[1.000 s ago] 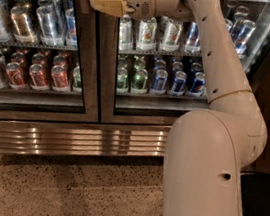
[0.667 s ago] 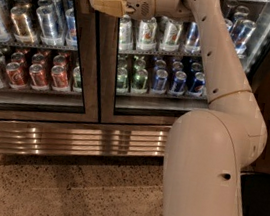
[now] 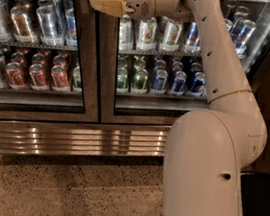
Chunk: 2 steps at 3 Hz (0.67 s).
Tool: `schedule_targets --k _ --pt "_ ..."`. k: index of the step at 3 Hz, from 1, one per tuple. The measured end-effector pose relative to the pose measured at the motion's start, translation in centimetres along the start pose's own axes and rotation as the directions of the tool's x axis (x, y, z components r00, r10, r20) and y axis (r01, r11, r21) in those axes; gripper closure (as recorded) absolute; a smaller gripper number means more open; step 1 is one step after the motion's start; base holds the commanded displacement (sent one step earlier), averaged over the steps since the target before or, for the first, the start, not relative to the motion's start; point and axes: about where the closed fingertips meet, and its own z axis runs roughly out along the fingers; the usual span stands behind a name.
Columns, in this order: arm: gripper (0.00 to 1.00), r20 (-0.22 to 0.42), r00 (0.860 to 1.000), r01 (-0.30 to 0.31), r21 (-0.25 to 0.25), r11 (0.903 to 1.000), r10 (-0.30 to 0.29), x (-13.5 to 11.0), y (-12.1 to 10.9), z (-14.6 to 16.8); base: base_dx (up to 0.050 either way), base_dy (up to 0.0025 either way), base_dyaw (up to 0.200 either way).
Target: Open right fridge door
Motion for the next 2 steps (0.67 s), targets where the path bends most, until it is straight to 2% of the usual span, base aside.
schedule_targets --k 2 --pt "0.34 0.0 1.0 0.0 0.0 1.0 0.0 0.0 0.0 0.01 0.0 0.0 0.0"
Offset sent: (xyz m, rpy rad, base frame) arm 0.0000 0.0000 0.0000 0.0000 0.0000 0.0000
